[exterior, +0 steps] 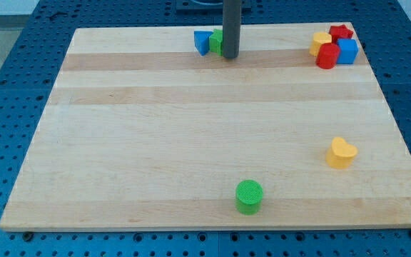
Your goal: Point your arm at the green circle
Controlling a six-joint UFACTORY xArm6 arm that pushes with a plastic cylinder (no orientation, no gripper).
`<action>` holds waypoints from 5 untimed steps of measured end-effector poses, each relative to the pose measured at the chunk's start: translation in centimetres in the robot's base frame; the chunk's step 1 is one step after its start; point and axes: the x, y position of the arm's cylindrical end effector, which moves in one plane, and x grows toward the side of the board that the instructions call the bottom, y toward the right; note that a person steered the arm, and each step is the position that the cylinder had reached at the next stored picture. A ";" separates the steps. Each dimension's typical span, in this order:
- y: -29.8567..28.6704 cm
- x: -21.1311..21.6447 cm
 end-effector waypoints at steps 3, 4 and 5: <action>8.0 18.7; 9.3 24.7; 9.4 30.7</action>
